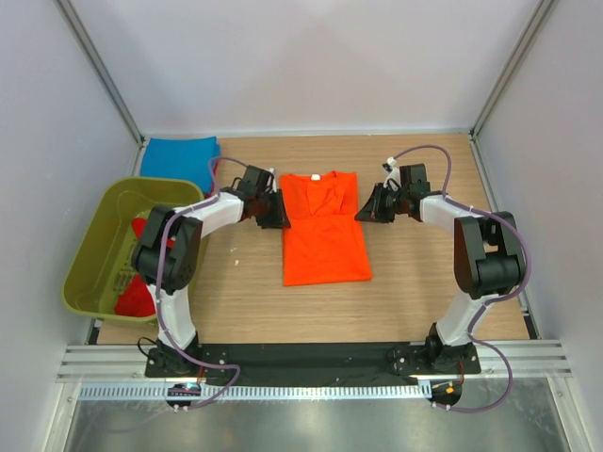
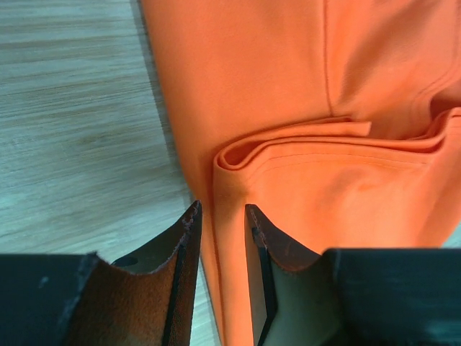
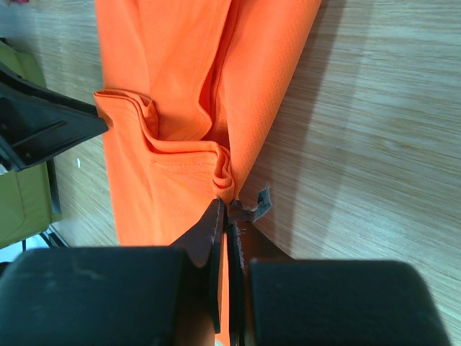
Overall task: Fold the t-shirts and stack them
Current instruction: Fold the tshirt
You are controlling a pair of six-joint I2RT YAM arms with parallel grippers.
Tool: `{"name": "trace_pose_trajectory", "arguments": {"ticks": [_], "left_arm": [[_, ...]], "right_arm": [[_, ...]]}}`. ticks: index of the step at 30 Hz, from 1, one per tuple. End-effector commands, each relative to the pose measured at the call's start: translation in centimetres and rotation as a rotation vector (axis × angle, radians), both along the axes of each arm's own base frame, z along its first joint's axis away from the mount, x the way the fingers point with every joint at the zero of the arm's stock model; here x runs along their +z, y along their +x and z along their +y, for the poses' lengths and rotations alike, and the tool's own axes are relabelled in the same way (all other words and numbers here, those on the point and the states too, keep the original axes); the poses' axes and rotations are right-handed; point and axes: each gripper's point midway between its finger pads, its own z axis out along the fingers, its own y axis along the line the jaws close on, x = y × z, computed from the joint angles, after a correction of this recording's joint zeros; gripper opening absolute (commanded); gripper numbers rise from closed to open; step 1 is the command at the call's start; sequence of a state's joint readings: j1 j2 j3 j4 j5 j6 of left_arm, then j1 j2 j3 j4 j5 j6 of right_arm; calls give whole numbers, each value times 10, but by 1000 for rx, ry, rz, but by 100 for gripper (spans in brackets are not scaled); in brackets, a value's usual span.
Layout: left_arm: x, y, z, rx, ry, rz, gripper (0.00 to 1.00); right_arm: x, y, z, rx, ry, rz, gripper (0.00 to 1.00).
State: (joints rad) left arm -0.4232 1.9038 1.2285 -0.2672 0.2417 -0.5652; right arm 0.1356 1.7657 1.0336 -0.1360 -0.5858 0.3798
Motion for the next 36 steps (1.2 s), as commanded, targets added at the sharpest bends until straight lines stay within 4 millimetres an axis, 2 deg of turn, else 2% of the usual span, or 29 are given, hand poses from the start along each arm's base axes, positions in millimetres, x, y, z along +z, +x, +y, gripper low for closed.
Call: {"name": "trace_pose_trajectory", "arguments": {"ticks": [1, 6, 21, 28, 36], "left_arm": [[10, 15, -6, -22, -2, -54, 32], [11, 18, -8, -28, -5, -59, 32], [36, 26, -5, 11, -5, -120, 32], [32, 28, -12, -10, -21, -116, 31], [17, 26, -19, -25, -40, -84, 28]], "right_arm": [[14, 5, 4, 10, 15, -46, 1], [13, 5, 5, 13, 16, -45, 1], [15, 6, 5, 16, 19, -47, 1], [12, 6, 5, 17, 17, -41, 1], [13, 6, 5, 20, 16, -44, 1]]}}
